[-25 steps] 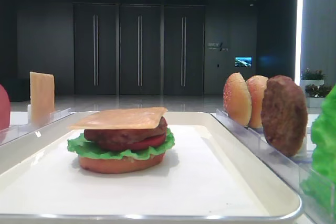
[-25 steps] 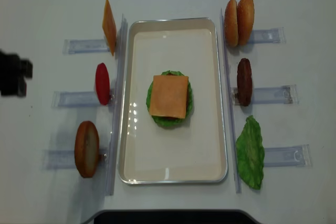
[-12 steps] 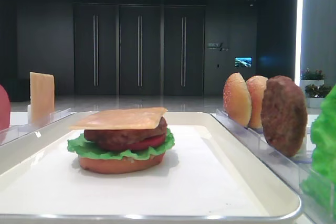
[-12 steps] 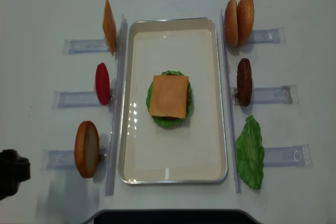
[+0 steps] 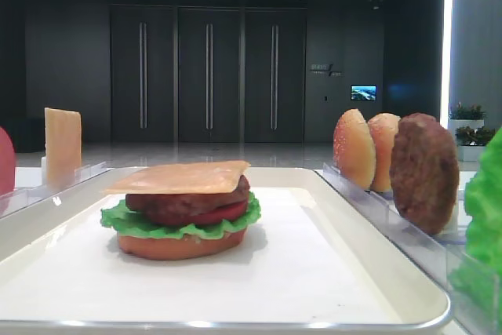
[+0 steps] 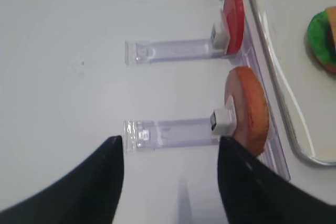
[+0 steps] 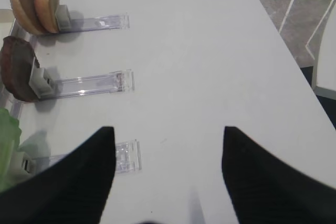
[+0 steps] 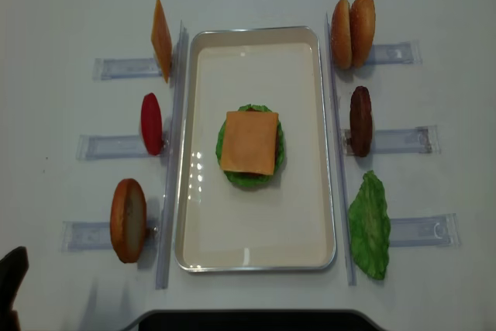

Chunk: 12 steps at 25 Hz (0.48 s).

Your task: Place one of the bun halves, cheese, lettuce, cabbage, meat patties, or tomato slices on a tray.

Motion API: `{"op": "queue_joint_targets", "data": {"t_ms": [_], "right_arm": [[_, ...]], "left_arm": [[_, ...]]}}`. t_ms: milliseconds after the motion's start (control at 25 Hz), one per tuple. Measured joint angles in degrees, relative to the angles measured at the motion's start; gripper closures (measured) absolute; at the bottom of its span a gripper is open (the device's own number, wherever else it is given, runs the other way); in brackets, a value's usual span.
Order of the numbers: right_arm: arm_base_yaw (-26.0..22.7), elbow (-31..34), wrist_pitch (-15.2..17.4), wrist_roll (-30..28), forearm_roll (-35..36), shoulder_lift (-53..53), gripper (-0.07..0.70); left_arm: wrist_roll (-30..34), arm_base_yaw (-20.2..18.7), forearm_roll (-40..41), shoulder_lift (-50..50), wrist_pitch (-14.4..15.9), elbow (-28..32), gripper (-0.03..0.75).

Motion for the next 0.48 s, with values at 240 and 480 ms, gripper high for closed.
{"op": "queue_joint_targets", "data": {"t_ms": [240, 480], "right_arm": [[0.0, 0.0, 0.0, 0.0, 0.0, 0.0, 0.209], [0.0, 0.0, 0.0, 0.0, 0.02, 0.0, 0.209]], "left_arm": [[0.31, 0.0, 0.0, -4.48, 0.84, 0.0, 0.283], [0.31, 0.0, 0.0, -4.48, 0.84, 0.0, 0.283]]}}
